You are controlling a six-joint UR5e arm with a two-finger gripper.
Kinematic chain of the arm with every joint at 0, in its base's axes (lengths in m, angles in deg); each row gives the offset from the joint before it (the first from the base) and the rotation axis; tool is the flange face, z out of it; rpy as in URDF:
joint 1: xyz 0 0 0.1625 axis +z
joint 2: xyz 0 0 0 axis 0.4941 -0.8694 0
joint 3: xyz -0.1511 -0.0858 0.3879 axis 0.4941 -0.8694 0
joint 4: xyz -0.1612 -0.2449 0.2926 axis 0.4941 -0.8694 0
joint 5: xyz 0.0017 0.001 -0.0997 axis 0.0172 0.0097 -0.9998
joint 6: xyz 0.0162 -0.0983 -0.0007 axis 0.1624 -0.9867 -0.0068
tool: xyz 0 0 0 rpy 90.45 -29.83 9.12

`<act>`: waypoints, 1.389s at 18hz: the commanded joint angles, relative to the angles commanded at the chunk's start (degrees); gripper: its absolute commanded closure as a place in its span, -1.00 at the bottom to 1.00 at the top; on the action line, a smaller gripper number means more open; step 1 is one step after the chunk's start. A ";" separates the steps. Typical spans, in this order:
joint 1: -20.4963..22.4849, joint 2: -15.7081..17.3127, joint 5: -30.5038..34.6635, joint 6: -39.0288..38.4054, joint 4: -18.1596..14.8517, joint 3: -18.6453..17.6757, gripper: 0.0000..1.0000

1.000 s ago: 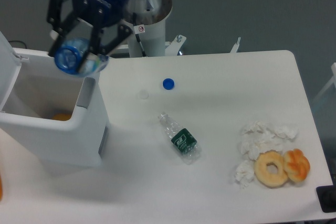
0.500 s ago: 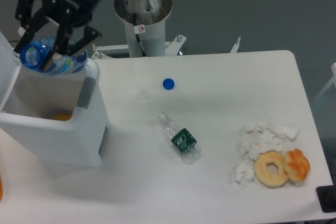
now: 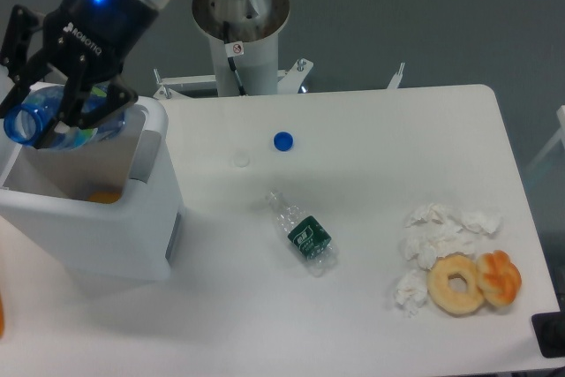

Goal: Place the plastic bottle in the trash can
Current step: 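Lower the bottle into the trash bin opening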

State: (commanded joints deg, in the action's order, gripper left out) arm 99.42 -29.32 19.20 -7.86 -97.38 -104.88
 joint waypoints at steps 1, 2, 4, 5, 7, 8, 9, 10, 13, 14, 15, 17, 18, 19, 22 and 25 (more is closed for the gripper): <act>-0.26 0.00 -0.44 0.70 0.09 -0.79 0.25; -0.61 0.09 -0.53 1.14 0.09 -1.67 0.24; -0.71 0.09 -1.40 1.23 0.09 -2.64 0.25; -0.71 -0.09 -1.58 1.32 0.09 -2.99 0.24; -0.79 -0.44 -1.67 1.41 0.18 -3.26 0.23; -0.97 -0.53 -1.67 1.41 0.09 -3.35 0.22; -0.97 -0.61 -1.67 1.41 0.09 -3.35 0.22; -0.97 -0.79 -1.67 1.41 0.17 -3.43 0.22; -0.97 -0.79 -1.67 1.67 0.18 -4.31 0.22; -0.97 -0.79 -1.67 2.54 0.26 -4.92 0.22; -0.97 -0.79 -1.67 3.59 0.26 -5.28 0.22; -1.06 -0.88 -1.84 4.04 0.26 -5.11 0.22; -0.97 -0.88 -2.11 4.04 0.26 -4.93 0.22; -0.97 -0.88 -2.28 4.04 0.26 -4.84 0.22; -1.06 -1.05 -2.29 4.22 0.26 -5.10 0.22; -1.06 -1.67 -2.29 4.57 0.26 -5.28 0.22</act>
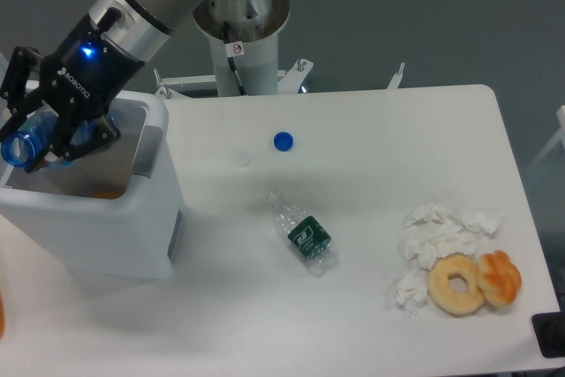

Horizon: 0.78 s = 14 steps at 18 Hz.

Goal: Place the plastic bottle in the trash can
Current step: 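Lower the bottle into the trash bin opening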

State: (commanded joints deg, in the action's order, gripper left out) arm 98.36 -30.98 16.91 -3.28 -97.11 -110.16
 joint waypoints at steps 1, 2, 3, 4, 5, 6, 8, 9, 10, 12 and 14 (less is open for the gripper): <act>0.00 -0.09 0.00 0.09 0.00 0.09 0.22; 0.00 -0.52 0.00 0.61 0.00 0.09 0.22; 0.09 -0.70 0.00 1.31 0.00 0.09 0.22; 0.00 -0.79 0.00 1.67 0.00 0.00 0.22; 0.00 -0.79 0.00 1.67 0.00 0.00 0.22; 0.00 -0.88 0.00 1.67 0.00 -0.17 0.20; 0.00 -1.23 0.09 1.67 0.00 -0.26 0.19; 0.00 -1.32 0.00 1.76 -0.09 -0.26 0.18; 0.00 -1.41 0.00 1.76 -0.09 -0.26 0.17; 0.00 -1.58 0.09 1.76 -0.09 -0.26 0.17; 0.00 -1.67 0.09 1.76 -0.17 -0.44 0.09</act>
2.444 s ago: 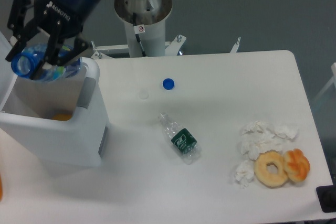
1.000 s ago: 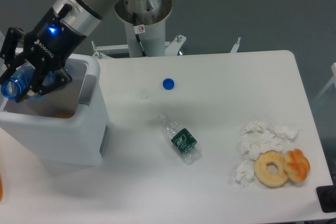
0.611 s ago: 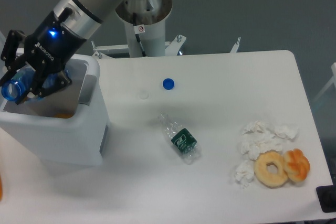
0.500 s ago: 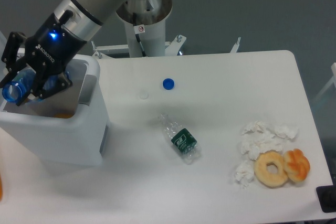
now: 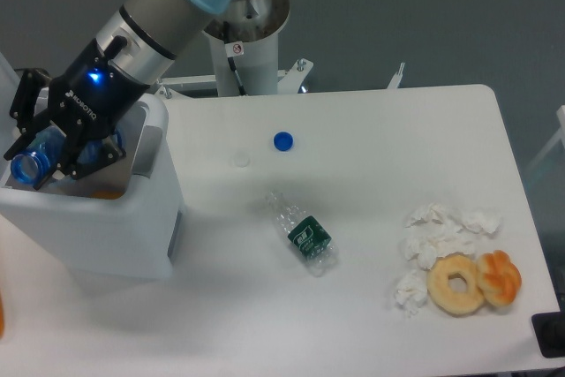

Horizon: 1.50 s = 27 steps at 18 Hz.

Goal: Place the plastic bottle in the trash can
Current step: 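Lower the bottle into the trash bin opening, then open the gripper to release the bottle inside the bin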

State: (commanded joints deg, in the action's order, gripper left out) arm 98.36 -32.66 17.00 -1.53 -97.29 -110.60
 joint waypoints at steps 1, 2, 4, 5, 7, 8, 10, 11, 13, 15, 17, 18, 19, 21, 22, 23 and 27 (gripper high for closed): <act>0.00 0.00 0.00 0.09 0.09 -0.35 0.09; 0.00 0.09 0.00 0.35 0.09 -0.79 0.09; -0.09 0.17 0.00 1.31 0.00 -1.75 0.09; -0.09 0.26 0.00 2.01 0.00 -2.19 0.08; -0.09 0.53 0.00 2.98 0.00 -3.16 0.05; -0.09 0.53 0.00 3.16 0.00 -3.17 -0.02; 0.00 0.61 0.00 3.16 -0.09 -3.25 -0.03; -0.09 0.62 0.00 3.16 -0.09 -3.25 -0.03; -0.09 0.79 0.00 3.25 -0.09 -3.52 -0.04; -0.09 0.88 0.00 3.25 -0.18 -3.60 -0.06; -0.09 0.88 0.00 3.34 -0.09 -3.61 -0.30; 0.00 0.88 0.00 3.34 -0.09 -3.61 -0.31; 0.00 0.88 0.00 3.34 -0.09 -3.61 -0.31; 0.09 1.05 0.00 3.34 -0.18 -3.61 -0.40; 0.09 1.05 0.00 3.34 -0.18 -3.61 -0.44; 0.35 1.32 0.00 3.34 -0.09 -3.52 -0.49; 4.91 1.41 0.00 3.43 -0.09 -1.68 -0.95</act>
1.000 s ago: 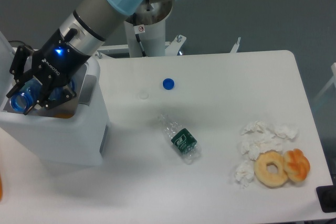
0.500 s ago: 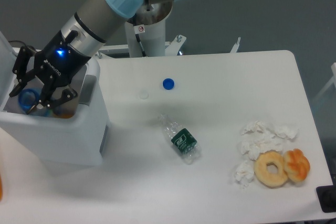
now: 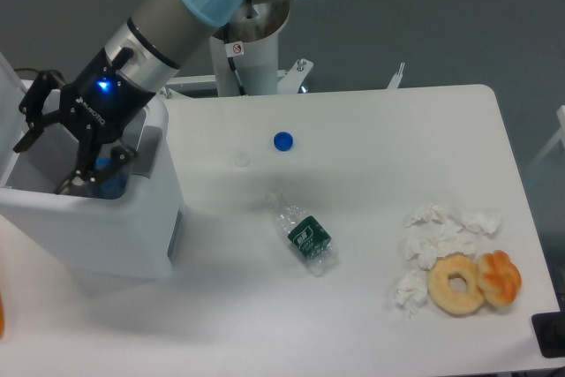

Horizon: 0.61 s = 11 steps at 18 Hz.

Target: Place the plastic bottle in the trash can

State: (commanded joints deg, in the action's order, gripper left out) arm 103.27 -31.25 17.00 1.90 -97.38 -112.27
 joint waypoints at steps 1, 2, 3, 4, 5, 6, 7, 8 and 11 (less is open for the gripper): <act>1.15 0.09 0.00 -0.26 0.00 0.18 -1.00; 1.85 0.26 0.09 -0.26 -0.17 0.27 -1.00; 3.08 0.35 0.35 -0.18 -0.26 0.09 -1.00; 4.14 0.35 0.44 0.00 -0.26 0.09 -1.00; 5.10 0.26 0.61 0.09 -0.26 0.09 -1.00; 5.98 0.18 1.05 0.18 -0.18 0.35 -1.00; 6.34 0.09 2.97 0.18 -0.26 0.79 -1.00; 6.34 0.17 6.38 0.26 -0.35 1.23 -1.00; 6.34 0.00 15.80 4.11 -0.35 3.16 -1.00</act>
State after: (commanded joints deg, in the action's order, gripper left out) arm 109.61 -31.25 32.80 6.01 -97.73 -109.11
